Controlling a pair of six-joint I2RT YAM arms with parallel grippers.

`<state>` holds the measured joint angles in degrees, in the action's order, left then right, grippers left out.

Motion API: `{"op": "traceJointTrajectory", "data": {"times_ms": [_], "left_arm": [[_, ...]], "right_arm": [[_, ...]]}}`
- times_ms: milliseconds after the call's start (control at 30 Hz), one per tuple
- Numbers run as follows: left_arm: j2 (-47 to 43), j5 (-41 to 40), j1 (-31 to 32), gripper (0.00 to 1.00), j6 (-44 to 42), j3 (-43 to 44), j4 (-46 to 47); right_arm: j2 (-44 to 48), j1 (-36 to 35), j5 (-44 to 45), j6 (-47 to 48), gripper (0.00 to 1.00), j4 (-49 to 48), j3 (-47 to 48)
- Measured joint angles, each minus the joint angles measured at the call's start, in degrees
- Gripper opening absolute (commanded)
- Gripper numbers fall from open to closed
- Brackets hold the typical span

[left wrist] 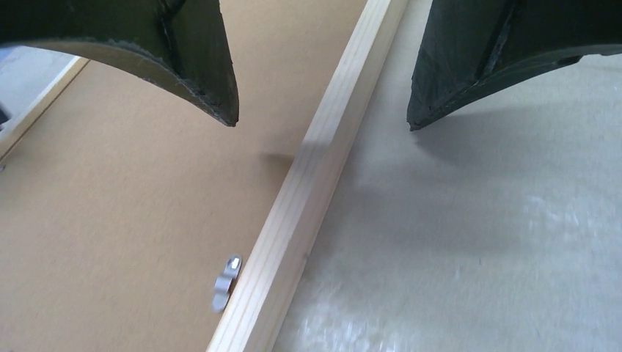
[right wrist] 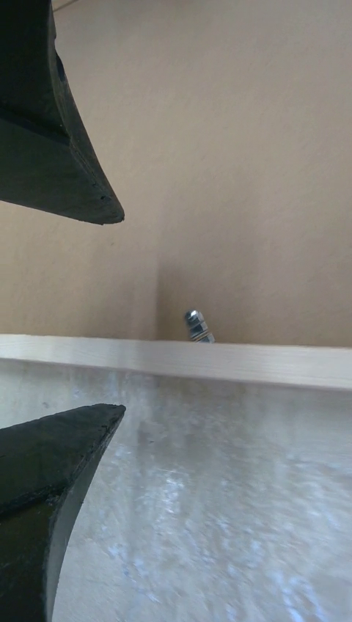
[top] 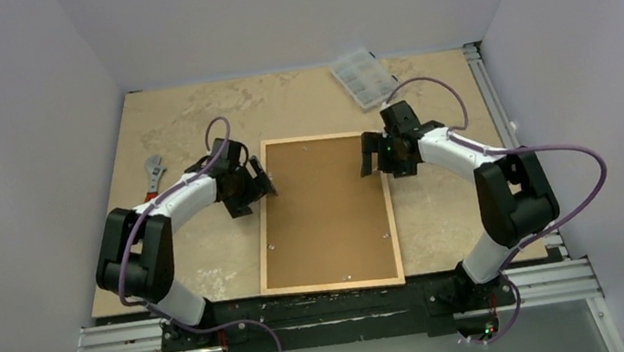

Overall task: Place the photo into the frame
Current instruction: Install the photo frame at the center of the board.

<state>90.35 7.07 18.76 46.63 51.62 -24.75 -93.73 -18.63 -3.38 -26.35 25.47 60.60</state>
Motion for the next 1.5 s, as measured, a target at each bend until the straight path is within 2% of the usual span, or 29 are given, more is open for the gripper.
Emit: {"op": "traceJointTrajectory", "data": {"times_ms": [200,433,667,1000,1067,1167,1333,1500], "left_arm": [[5.5,-3.4,0.0,0.79,-0.9,5.9,-1.1],[11.8,-7.9,1.2,0.77,-2.8,15.1,-4.9],[17.9,-12.0,2.2,0.66,-5.8,25.0,-9.5],[21.1,-14.1,4.2,0.57,-8.8,27.3,-11.8],[21.6,-14.7,4.9,0.53,-9.0,28.0,-12.2],[22.3,-14.8,5.3,0.37,-9.0,28.9,-12.5],[22.7,-15.3,5.1,0.2,-9.4,29.8,-13.8],[22.7,-15.8,5.0,0.08,-9.4,29.9,-13.8]], "right_arm": [[0.6,0.0,-1.1,-0.1,0.9,-0.7,-5.8],[2.0,0.0,-2.0,-0.2,0.89,-1.6,-7.6],[2.0,0.0,-2.1,-0.2,0.89,-1.5,-7.6],[1.8,0.0,-2.1,0.0,0.88,-0.9,-7.3],[1.6,0.0,-2.1,0.0,0.88,-0.6,-7.0],[1.4,0.0,-2.1,0.1,0.88,-0.3,-6.8],[1.4,0.0,-2.1,0.3,0.88,-0.2,-6.8],[1.4,0.0,-2.2,0.5,0.88,-0.2,-6.8]]}}
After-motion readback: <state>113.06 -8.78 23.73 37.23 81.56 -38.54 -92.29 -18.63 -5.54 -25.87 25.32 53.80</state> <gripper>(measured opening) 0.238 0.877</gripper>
